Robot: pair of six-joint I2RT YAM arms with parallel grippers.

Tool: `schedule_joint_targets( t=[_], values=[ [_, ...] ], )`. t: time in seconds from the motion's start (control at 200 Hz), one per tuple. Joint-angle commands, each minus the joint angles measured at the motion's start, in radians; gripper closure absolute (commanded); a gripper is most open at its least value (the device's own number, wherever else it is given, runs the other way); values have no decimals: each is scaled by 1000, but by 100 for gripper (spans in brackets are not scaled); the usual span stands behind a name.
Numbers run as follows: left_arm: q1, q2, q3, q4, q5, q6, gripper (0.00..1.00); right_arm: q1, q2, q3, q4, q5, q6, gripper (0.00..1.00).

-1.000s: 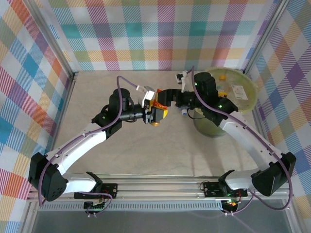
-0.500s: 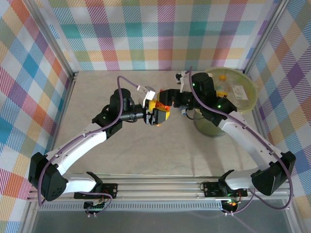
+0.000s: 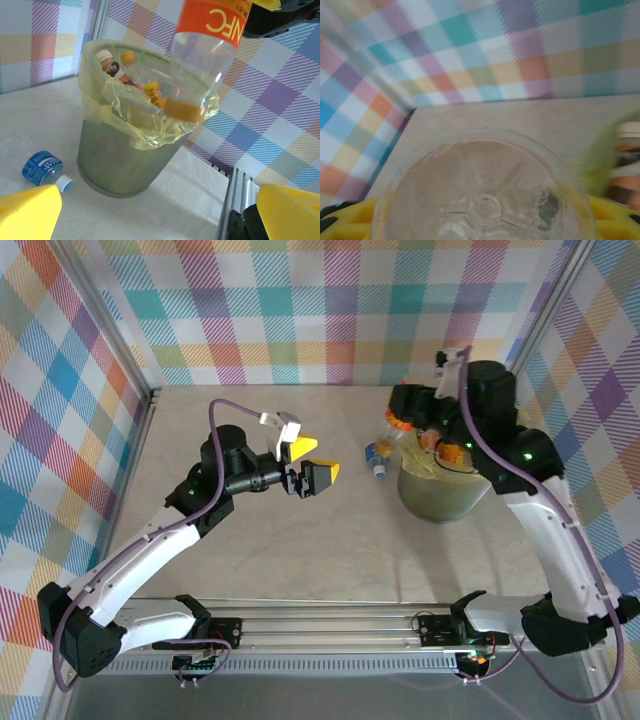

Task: Put the plastic bottles in the bin

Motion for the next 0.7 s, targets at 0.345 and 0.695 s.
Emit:
schedule_joint_targets(
  t=[0.345,0.695],
  values=[
    [-12,-1,-6,-40,-53,15,0,-209,-120,-110,14,369,40,49],
    [-12,15,-8,-42,-87,-1,0,-360,-131,-333,129,196,246,49]
  ],
)
